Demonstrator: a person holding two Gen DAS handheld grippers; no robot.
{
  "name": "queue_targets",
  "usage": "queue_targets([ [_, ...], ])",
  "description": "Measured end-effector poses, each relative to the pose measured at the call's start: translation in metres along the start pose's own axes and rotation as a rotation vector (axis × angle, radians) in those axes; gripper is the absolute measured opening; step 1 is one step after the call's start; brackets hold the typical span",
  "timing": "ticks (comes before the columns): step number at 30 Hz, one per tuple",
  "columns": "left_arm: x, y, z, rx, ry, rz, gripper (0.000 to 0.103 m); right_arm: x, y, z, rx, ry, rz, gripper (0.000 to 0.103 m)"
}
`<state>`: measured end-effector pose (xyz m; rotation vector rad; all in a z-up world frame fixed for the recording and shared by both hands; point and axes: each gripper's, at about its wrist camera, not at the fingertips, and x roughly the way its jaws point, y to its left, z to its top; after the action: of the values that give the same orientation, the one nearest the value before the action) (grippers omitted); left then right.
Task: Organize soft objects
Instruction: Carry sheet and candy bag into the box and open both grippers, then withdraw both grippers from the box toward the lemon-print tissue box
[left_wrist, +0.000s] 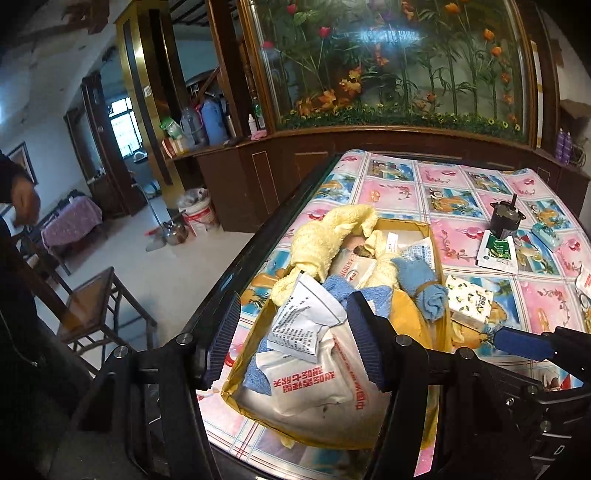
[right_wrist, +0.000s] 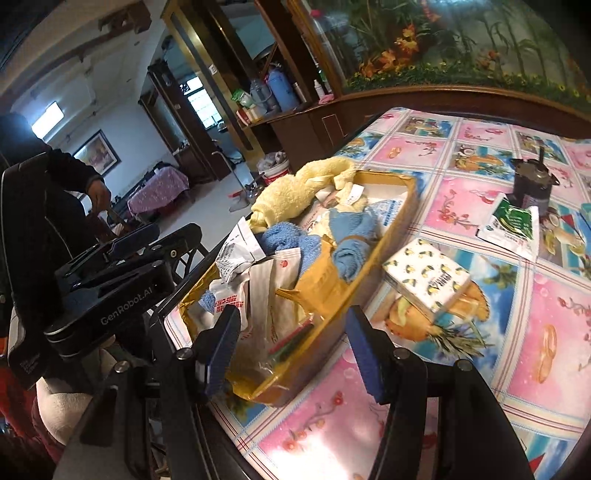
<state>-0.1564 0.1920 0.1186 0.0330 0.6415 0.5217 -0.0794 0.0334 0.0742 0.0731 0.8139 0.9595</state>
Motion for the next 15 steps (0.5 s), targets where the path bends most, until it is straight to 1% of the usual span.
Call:
queue_targets([
  [6,-0.010,-0.021,0.002,0.050,-0.022,0.028,0.061,-0.014,-0.017,-0.005,0.050,-0.030,-0.001,0.061],
  [15,-0.017,-0.043,0.001,0.101,-0.032,0.037,0.061,-0.026,-0.033,-0.012,0.091,-0.054,-0.004,0.061],
])
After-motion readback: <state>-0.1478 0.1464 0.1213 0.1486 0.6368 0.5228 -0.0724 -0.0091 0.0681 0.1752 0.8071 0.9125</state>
